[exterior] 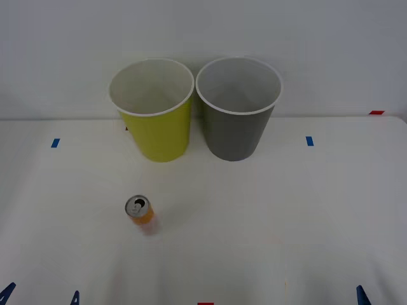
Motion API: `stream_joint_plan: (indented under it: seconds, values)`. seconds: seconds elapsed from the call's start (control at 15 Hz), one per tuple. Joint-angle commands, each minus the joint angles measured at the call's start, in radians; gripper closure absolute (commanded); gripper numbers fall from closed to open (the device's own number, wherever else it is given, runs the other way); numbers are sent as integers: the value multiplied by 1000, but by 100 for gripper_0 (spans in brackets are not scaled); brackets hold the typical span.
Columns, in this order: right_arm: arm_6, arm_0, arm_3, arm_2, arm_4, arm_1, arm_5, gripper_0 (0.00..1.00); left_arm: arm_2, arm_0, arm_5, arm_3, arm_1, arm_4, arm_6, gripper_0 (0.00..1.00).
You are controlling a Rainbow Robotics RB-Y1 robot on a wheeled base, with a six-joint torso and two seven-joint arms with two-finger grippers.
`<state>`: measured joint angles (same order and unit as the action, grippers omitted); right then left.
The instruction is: Put cans in the gray bin and PET bottles in the light green bin.
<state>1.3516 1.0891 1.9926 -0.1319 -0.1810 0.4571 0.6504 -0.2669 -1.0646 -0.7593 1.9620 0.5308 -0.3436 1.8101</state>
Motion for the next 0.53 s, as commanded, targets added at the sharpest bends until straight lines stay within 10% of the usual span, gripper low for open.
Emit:
stream_joint_plan:
  seconds: [0.07, 0.53]
  values:
    - [0, 0, 0, 0, 0, 0, 0, 0, 0, 0, 0, 0, 0, 0, 0, 0]
    - [0, 0, 0, 0, 0, 0, 0, 0, 0, 0, 0, 0, 0, 0, 0, 0]
